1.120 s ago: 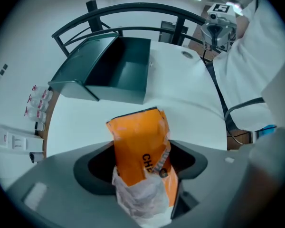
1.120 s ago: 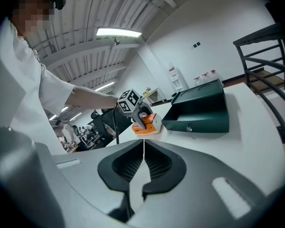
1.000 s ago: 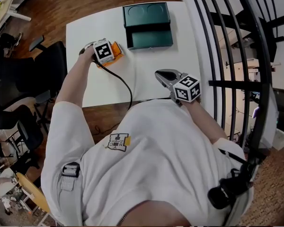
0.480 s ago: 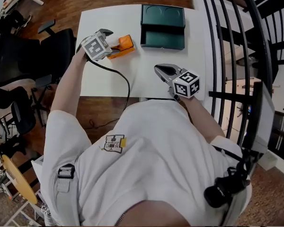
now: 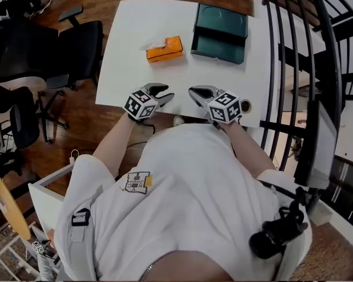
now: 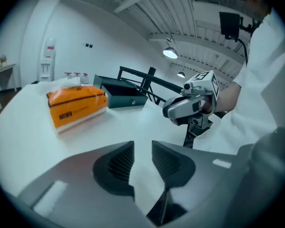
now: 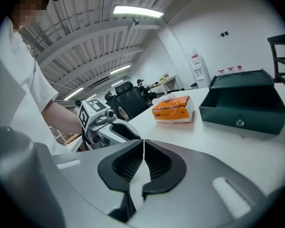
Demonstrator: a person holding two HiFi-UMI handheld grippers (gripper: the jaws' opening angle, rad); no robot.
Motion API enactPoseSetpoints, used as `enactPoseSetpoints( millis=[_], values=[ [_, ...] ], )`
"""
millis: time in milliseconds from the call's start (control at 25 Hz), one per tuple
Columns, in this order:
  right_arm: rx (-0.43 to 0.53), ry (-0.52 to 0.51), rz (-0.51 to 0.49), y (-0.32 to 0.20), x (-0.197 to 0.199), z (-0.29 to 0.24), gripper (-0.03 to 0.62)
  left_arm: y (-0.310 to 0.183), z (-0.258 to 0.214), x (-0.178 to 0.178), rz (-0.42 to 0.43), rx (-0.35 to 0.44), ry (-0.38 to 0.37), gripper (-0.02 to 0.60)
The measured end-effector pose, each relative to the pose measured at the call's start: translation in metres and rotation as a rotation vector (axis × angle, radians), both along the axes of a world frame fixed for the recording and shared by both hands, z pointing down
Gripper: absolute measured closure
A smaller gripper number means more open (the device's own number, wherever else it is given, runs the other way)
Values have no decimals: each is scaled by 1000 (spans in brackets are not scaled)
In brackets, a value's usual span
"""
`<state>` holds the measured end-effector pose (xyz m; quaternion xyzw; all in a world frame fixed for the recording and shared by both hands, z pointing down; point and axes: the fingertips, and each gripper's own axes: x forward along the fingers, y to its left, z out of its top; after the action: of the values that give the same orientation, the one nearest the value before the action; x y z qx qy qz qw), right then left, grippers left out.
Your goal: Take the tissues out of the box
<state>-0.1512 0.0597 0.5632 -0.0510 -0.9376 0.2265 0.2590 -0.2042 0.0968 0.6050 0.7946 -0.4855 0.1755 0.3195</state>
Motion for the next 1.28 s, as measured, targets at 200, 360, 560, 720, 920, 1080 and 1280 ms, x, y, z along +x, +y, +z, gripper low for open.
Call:
enactPoseSetpoints(
  millis=[200,360,560,720,920,1080,1280],
  values=[
    [-19,42,6,13,-2,24,588,9,23,6,-109,-12,53,581],
    [-10,64,12,14,-2,32,593,11,36,8,-138,-32,83,581],
    [11,87,16,14,1,40,594,18,45,6,-132,-45,59,581],
    [10,109,42,8,11,43,594,21,47,22,-38,-59,-6,581],
    [13,123,62,-1,10,43,594,14,44,20,-33,-67,9,581],
    [20,132,52,-15,5,41,594,1,39,16,-49,-77,34,581],
    [43,128,51,-14,8,40,594,5,38,22,-45,-67,30,581]
  ],
)
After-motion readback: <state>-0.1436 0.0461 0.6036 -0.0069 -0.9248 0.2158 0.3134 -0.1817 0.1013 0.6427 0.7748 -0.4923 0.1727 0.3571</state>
